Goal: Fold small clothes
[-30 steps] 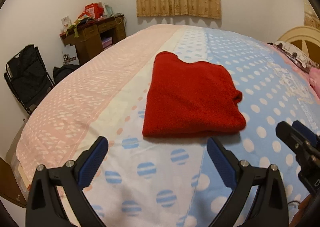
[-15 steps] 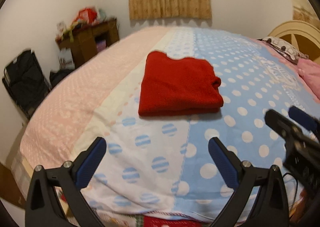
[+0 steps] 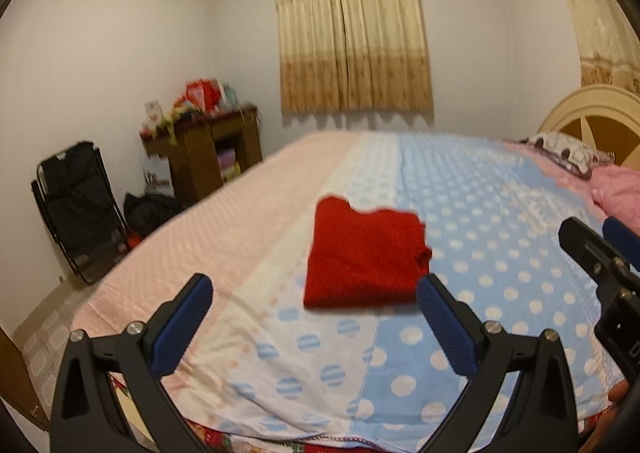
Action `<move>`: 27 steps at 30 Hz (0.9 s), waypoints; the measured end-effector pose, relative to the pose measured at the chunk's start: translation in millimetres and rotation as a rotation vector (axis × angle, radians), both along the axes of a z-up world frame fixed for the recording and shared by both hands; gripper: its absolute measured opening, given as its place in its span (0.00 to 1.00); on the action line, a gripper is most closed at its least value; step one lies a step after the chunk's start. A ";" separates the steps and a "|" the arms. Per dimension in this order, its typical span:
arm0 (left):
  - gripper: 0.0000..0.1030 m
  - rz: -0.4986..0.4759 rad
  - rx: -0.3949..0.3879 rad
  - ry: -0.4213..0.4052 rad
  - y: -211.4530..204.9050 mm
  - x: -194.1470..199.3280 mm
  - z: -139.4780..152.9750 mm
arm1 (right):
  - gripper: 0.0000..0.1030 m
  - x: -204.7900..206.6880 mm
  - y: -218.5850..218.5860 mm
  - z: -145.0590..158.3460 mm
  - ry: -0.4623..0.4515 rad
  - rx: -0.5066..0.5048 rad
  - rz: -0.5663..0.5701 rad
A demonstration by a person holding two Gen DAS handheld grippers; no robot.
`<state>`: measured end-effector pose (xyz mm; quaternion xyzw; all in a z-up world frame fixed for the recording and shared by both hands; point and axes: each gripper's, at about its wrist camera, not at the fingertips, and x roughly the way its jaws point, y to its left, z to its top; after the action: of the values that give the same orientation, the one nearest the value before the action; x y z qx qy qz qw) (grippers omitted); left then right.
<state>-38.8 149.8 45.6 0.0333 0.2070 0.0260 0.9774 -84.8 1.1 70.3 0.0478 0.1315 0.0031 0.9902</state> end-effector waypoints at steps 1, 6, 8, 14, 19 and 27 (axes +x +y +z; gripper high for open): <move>1.00 0.002 0.004 -0.015 0.0 -2.6 2.5 | 0.74 -5.0 0.2 4.1 -0.024 0.007 0.005; 1.00 0.018 0.042 -0.113 -2.4 -18.0 15.0 | 0.76 -19.2 3.6 12.8 -0.083 -0.002 0.001; 1.00 0.010 0.037 -0.125 -3.4 -21.4 17.0 | 0.77 -19.2 3.7 12.4 -0.077 -0.004 -0.005; 1.00 0.001 0.025 -0.132 -4.0 -24.7 18.3 | 0.77 -19.4 -2.3 9.8 -0.056 0.023 -0.012; 1.00 0.007 0.023 -0.135 -6.0 -27.3 19.4 | 0.77 -21.5 -2.2 10.2 -0.062 0.015 -0.012; 1.00 0.009 0.028 -0.133 -7.9 -29.4 20.9 | 0.77 -15.4 -4.1 5.5 -0.037 0.029 -0.008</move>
<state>-68.2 141.9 66.5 0.0443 0.1415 0.0352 0.9883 -100.2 -3.1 75.8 0.0626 0.1129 0.0018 0.9916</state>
